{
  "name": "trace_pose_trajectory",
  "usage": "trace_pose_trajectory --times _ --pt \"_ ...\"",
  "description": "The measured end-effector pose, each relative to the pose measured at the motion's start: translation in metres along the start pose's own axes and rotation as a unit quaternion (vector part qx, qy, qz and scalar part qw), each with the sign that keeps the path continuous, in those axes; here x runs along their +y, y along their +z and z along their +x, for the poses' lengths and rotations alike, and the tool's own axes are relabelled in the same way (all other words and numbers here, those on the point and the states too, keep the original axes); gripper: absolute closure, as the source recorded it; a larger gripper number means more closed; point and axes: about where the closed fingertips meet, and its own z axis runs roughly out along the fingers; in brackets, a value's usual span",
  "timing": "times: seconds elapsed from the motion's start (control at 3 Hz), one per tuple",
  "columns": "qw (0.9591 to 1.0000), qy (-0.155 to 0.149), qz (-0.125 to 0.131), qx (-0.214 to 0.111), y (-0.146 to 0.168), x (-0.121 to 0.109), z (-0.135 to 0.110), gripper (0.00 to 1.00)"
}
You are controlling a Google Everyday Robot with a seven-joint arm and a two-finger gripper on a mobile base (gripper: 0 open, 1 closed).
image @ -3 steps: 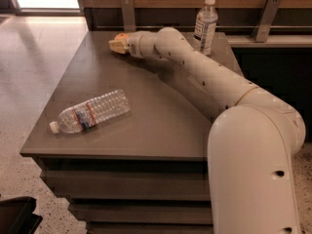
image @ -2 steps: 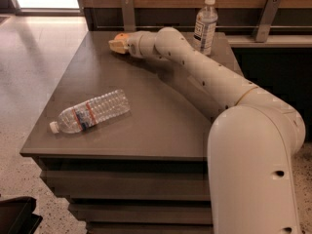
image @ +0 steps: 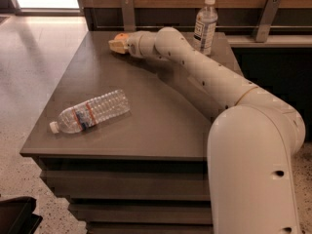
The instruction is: Pick orange
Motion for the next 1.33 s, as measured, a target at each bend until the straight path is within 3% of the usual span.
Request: trace_pose_trajectory --times 0.67,1.33 --pt "1.0000 0.000 0.000 0.000 0.000 0.000 0.000 1.00" --pt "0.9976 -0.046 0.049 0.018 -0.040 0.004 -0.043 1.00"
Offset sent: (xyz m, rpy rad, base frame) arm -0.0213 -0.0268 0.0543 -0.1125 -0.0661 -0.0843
